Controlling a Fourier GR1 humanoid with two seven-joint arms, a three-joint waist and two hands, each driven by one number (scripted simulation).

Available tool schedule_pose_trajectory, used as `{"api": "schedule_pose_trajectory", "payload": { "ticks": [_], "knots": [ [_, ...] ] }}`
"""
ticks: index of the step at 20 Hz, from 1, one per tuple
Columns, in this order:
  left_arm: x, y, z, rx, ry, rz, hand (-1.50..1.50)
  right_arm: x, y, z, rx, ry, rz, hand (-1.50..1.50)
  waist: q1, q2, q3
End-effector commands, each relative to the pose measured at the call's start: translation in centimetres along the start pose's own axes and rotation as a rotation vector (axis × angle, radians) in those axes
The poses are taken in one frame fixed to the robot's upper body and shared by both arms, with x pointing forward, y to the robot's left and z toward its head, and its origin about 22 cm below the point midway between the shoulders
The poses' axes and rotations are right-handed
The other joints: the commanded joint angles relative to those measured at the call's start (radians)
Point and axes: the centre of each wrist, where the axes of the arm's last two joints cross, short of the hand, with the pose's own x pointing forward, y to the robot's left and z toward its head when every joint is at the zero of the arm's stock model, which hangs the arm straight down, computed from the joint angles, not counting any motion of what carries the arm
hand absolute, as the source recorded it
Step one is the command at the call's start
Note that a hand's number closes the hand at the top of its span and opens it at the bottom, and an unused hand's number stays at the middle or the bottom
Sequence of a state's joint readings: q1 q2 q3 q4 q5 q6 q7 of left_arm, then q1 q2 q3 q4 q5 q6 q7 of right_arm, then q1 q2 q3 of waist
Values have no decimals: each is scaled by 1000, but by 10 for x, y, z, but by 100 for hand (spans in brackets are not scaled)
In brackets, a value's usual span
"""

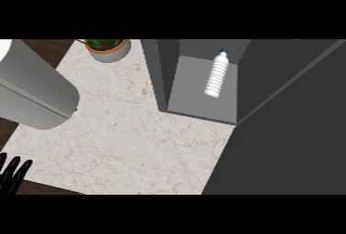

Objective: Pick up the bottled water, place it into the cabinet and close the cabinet

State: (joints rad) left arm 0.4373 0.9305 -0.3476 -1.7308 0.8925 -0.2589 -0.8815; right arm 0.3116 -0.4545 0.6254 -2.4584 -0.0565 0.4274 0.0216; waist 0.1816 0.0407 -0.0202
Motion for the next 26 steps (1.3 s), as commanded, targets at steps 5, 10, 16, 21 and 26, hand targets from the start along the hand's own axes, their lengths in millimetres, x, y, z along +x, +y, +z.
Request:
{"api": "schedule_pose_trajectory", "payload": {
  "ticks": [5,10,16,21,26],
  "knots": [
    [4,3,-3,-12,-21,25,-150,-34,1,-26,-131,67,-218,150,23,16,5],
    [9,6,-7,-24,-26,25,-150,-54,-15,-48,-104,67,-340,150,28,13,10],
    [20,20,-8,13,-20,-10,-150,-76,-70,-80,-315,141,-303,150,-14,-5,13],
    [9,16,9,37,-4,45,-150,-85,-109,-128,-453,164,-259,150,-28,-14,14],
    [14,20,9,45,-10,37,-150,-82,-166,-171,-526,210,-224,150,-59,-19,18]
  ]
}}
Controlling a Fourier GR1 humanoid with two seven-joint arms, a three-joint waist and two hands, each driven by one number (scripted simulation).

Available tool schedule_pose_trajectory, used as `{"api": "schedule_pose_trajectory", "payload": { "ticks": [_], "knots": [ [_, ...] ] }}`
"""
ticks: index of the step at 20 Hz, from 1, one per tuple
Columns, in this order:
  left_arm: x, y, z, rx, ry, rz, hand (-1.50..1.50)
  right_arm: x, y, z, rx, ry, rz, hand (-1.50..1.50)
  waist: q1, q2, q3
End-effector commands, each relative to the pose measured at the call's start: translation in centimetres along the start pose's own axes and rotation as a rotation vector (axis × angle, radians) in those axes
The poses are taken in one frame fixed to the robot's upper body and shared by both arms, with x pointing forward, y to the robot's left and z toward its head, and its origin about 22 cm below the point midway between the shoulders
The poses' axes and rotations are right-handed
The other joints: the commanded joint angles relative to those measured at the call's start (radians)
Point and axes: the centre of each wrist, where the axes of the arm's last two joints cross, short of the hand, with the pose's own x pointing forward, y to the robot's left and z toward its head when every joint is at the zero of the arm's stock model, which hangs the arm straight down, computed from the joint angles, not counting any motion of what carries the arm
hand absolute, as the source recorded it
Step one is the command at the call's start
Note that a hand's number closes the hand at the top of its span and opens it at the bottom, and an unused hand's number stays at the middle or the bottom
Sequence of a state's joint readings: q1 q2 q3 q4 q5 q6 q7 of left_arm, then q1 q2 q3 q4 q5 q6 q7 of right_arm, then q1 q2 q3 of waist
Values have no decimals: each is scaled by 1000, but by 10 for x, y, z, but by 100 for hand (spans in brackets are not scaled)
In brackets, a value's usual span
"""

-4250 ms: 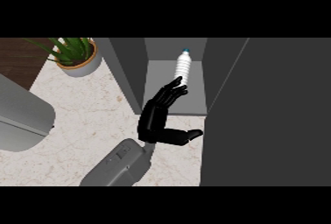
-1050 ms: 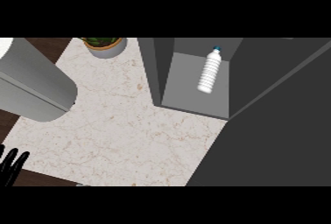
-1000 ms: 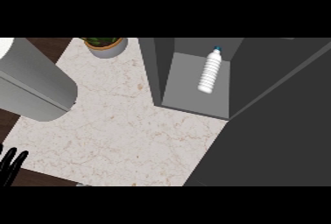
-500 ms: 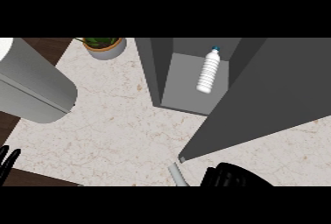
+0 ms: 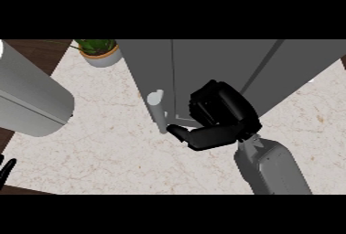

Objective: Pick up the bottled water, place it into the cabinet and close the cabinet

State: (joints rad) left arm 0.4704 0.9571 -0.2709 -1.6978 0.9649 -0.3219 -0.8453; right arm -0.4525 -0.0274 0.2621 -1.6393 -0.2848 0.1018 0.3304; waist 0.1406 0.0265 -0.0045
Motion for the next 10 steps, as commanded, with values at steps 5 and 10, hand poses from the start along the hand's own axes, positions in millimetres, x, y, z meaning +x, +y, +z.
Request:
{"api": "schedule_pose_trajectory", "payload": {
  "ticks": [5,10],
  "knots": [
    [2,4,0,-9,-51,28,-150,13,-31,-77,-102,40,45,150,-32,-3,3],
    [5,4,-5,-32,-41,34,-150,-2,-28,-86,-88,43,52,150,-35,-1,3]
  ]
}}
